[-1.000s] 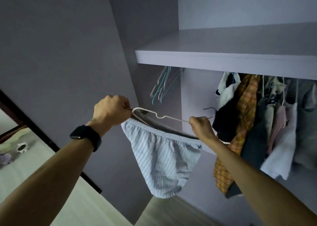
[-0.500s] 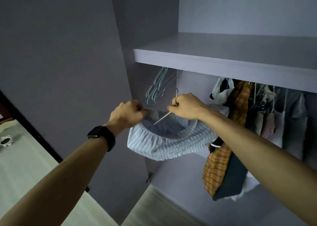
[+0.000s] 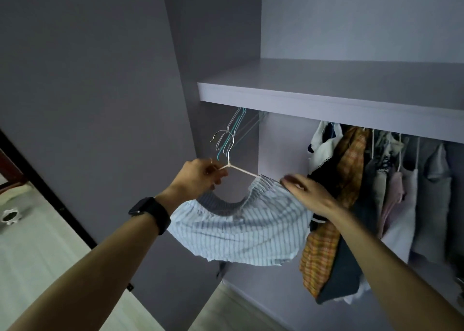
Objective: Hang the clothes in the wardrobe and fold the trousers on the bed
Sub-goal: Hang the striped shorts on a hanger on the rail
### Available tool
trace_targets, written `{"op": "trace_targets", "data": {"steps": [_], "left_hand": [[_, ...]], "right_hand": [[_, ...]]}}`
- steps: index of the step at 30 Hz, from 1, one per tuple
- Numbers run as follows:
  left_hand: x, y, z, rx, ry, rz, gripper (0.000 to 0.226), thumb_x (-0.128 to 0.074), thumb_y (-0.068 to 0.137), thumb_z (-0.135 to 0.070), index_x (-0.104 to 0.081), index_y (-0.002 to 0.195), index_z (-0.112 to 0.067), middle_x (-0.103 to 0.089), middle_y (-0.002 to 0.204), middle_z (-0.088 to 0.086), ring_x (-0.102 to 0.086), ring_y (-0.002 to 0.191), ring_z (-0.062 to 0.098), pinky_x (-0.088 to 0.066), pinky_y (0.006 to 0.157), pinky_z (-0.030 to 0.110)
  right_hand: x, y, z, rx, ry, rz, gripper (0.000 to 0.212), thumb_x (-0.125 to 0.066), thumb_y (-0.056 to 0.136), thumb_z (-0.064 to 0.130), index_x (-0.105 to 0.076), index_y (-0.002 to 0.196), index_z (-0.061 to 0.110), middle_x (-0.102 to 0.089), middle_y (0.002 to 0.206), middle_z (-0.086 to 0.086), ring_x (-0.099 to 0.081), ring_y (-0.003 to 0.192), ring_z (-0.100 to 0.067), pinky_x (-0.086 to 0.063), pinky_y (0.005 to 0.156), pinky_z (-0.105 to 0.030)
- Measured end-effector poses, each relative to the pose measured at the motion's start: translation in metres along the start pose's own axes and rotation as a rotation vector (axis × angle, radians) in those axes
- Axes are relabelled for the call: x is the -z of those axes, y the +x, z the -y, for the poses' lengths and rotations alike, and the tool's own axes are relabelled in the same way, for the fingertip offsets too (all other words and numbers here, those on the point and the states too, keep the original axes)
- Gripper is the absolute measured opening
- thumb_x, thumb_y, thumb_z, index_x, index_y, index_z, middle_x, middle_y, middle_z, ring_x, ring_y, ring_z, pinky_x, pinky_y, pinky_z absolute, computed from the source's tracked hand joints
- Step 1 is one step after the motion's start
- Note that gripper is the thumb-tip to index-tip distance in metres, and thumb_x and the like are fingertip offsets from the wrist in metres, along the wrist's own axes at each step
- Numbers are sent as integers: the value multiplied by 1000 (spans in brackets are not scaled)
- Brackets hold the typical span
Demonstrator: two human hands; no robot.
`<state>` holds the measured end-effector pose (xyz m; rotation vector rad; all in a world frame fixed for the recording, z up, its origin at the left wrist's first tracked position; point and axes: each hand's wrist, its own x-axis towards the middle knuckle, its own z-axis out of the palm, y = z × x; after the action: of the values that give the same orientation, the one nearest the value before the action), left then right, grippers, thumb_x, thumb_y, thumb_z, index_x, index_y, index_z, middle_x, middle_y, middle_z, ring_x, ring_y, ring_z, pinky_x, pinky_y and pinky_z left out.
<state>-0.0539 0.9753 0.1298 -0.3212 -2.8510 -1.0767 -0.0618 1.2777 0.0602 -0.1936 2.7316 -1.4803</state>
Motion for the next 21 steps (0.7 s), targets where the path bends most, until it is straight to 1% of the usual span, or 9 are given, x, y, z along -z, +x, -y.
{"op": "trace_targets", "data": {"steps": [2,3,5,8,10,12,16,19,21], "left_hand": [[5,-2,11,42,19,1,13,-69,95,-30,-71,86,-21,-71,68,-10,-63,52,1,-46,55,9],[6,-1,15,66,38,2,14,-68,96,-29,-72,89,-17,-72,71,-7,-63,51,1,-46,54,9],[9,0,21,100,54,8,14,-67,96,-29,-71,91,-16,-72,74,-5,-62,52,-1,-46,57,8],[3,2,18,92,71,89,9,-70,94,-29,-71,88,-23,-70,76,-10,-64,69,5,-52,77,23],[-4,5,15,88,129,130,19,-66,95,-31,-69,77,-26,-68,71,-11,-61,69,8,-49,74,25],[-3,5,21,91,199,95,27,-63,96,-32,-66,70,-29,-68,67,-11,-59,64,8,-46,66,21],[10,0,45,145,143,82,21,-66,96,-32,-72,79,-20,-69,66,-9,-60,55,4,-46,60,17],[7,2,44,141,116,57,23,-66,96,-34,-72,77,-23,-68,61,-12,-55,47,-3,-40,50,8],[2,5,40,138,120,37,26,-65,96,-33,-71,72,-24,-65,55,-15,-55,45,-3,-39,48,6]], "right_hand": [[-8,-10,-32,-84,60,-9,50,-59,81,71,-70,103,27,-69,100,11,-67,91,-6,-49,73,-19],[-15,-15,-41,-86,109,-14,47,-64,79,68,-71,95,25,-71,93,6,-69,83,-8,-51,66,-18],[-30,-19,-49,-58,139,-27,31,-75,83,51,-70,77,22,-71,76,6,-70,74,-12,-55,61,-23],[-48,-14,-53,13,116,-70,25,-77,88,23,-65,67,17,-65,62,12,-63,70,-12,-51,62,-29],[-53,-13,-57,27,92,-94,22,-79,87,22,-65,70,17,-63,64,12,-58,67,-6,-45,61,-25],[-49,-16,-68,19,112,-100,12,-81,84,21,-71,77,19,-69,72,12,-62,69,-3,-48,62,-21],[-35,-30,-95,-14,2,-131,13,-77,86,10,-74,83,23,-75,81,7,-71,82,-13,-58,82,-39],[-36,-27,-94,-45,-6,-254,16,-69,90,1,-74,89,16,-74,86,4,-71,81,-18,-58,85,-44],[-45,-23,-81,-76,57,-342,12,-69,92,3,-73,94,14,-73,91,1,-71,82,-23,-58,85,-44]]}}
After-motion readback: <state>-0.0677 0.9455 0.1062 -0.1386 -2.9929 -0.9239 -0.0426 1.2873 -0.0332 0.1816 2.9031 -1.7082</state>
